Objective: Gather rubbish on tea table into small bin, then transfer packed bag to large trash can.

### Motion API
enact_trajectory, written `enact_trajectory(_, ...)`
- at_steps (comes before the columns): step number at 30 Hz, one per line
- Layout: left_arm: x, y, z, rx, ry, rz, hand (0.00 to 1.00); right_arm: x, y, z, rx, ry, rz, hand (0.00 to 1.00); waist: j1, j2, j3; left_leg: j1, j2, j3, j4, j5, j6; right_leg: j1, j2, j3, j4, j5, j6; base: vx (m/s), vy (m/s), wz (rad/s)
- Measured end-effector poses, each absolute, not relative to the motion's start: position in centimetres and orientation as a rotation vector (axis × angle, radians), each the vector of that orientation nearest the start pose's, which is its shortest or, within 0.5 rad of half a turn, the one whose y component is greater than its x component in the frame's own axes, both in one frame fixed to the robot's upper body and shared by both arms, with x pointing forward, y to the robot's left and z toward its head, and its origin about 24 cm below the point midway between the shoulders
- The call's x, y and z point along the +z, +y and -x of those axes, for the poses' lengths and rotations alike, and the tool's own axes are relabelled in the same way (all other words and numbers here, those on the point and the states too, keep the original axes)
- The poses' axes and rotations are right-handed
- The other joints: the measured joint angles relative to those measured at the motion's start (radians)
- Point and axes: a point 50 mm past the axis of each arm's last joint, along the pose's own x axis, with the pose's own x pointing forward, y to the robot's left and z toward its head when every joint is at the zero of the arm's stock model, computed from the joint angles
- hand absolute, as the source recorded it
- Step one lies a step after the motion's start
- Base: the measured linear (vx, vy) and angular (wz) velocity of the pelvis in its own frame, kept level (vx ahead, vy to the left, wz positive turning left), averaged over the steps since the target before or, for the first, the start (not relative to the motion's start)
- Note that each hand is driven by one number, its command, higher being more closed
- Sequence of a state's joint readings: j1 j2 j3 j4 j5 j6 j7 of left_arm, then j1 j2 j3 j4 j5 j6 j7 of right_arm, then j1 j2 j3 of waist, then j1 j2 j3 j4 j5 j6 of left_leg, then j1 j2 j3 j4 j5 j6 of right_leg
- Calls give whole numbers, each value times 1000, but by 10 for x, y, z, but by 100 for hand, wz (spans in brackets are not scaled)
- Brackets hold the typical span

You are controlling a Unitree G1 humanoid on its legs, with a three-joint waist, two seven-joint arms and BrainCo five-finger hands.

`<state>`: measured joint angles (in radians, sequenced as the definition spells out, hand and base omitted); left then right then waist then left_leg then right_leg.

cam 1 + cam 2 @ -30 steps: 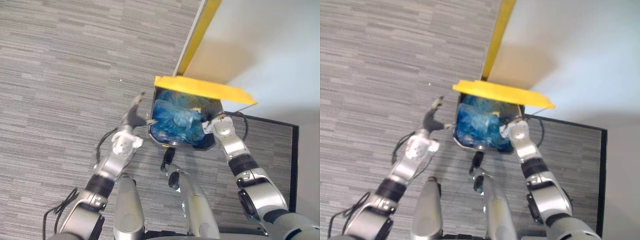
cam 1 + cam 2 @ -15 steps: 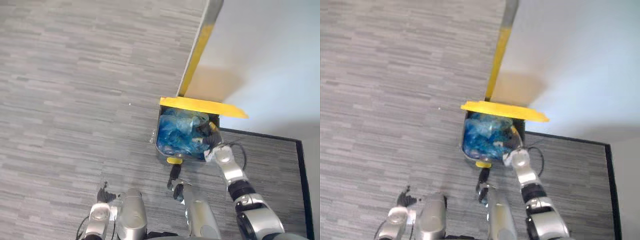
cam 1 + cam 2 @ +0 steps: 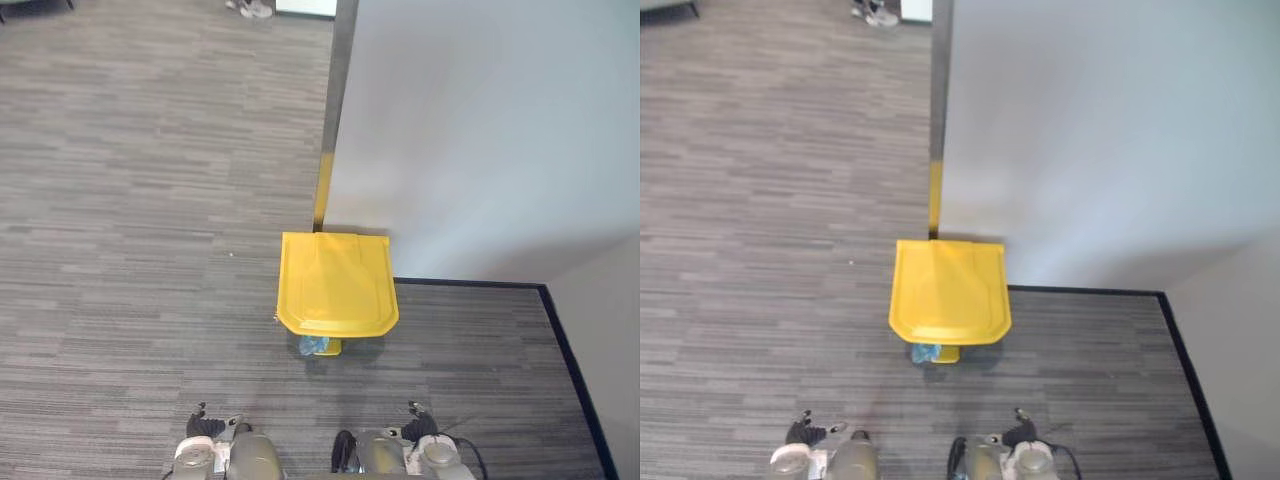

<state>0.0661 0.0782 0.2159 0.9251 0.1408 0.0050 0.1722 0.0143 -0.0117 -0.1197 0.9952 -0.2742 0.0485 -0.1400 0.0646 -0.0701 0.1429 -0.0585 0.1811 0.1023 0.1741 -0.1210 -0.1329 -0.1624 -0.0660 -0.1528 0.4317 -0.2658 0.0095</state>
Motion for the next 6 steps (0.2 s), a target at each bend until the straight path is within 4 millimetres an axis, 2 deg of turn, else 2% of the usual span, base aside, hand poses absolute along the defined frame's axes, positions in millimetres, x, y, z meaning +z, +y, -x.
enact_trajectory(1,-146,215,-119,343,998,-159,0,-153,-178,-128,-114,1053,274,0,-1,14,-14,11,-3,0,-15,6,2,10,1,2,-22,12,5,-36,76,-4)
enact_trajectory(6,-150,211,-116,344,1022,-131,0,-156,-182,-124,-144,1087,248,0,-2,11,-28,45,-31,43,-68,26,3,33,-2,54,-117,76,35,-2,107,-23)
